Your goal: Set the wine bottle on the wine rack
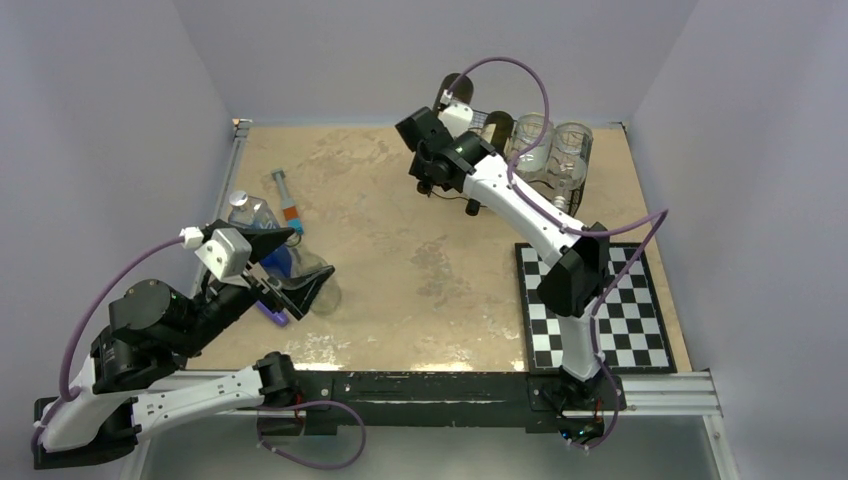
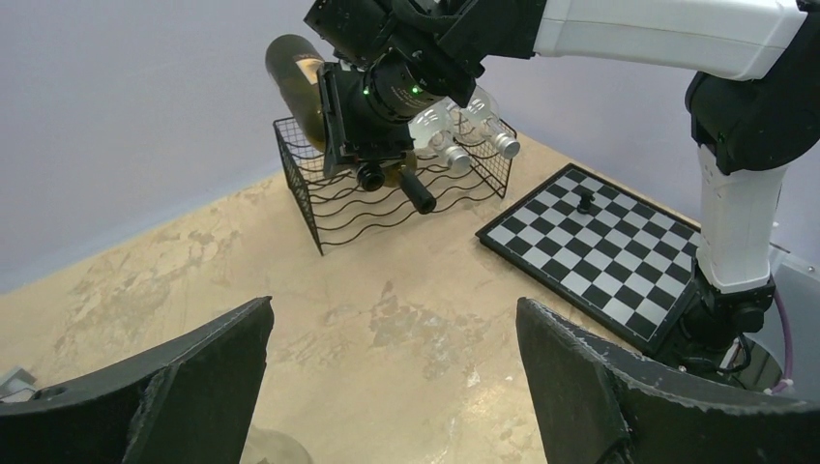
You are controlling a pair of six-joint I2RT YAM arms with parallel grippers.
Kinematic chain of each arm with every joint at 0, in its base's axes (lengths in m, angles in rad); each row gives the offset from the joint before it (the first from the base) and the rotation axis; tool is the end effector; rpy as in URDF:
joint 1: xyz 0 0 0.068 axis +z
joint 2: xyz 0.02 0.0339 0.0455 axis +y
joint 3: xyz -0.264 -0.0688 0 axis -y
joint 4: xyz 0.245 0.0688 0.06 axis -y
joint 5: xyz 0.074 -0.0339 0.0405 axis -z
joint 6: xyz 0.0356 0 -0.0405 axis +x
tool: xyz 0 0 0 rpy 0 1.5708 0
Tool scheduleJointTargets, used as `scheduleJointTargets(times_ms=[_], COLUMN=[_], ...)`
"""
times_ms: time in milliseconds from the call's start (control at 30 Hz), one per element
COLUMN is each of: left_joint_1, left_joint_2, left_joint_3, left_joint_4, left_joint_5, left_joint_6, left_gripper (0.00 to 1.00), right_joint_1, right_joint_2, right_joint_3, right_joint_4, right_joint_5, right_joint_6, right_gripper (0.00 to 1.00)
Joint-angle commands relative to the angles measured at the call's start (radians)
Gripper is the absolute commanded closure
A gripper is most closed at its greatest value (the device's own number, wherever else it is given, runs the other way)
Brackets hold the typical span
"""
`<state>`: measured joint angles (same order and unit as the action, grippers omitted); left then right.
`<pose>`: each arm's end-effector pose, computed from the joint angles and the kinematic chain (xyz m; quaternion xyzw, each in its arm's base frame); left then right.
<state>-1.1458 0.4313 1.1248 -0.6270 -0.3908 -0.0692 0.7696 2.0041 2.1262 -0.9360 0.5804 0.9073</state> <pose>0.0276 -0.0280 0.4337 0.2219 0.6481 -0.3000 0.6639 0.3281 0.2907 0.3671 0.1667 0.8810 0.0855 0.4344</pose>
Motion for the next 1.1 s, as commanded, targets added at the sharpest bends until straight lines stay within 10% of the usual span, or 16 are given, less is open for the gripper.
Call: scheduleJointTargets(times_ms=[0, 300, 1067], left_joint_1=[-0.002, -0.001, -0.002], left_joint_2=[-0.008, 0.047, 0.087], left_joint_3=[0.027, 0.035, 0.035], left_joint_4=[-0.005, -0.004, 0.008], left_joint_5=[-0.038, -0.03, -0.046], left_joint_6=[-0.034, -0.034, -0.016], left_gripper=[0.01, 0.01, 0.01], right_joint_1=[-0.046, -0.07, -0.135], right_joint_2=[-0.017, 0.061, 0.159], right_joint_3=[0.055, 0.003, -0.024], right_joint_4=[0.099, 0.267, 0.219], right_joint_5=[0.041, 0.046, -0.051], right_joint_6=[0.056, -0.139, -0.047], right_gripper=[1.0, 1.0, 1.0])
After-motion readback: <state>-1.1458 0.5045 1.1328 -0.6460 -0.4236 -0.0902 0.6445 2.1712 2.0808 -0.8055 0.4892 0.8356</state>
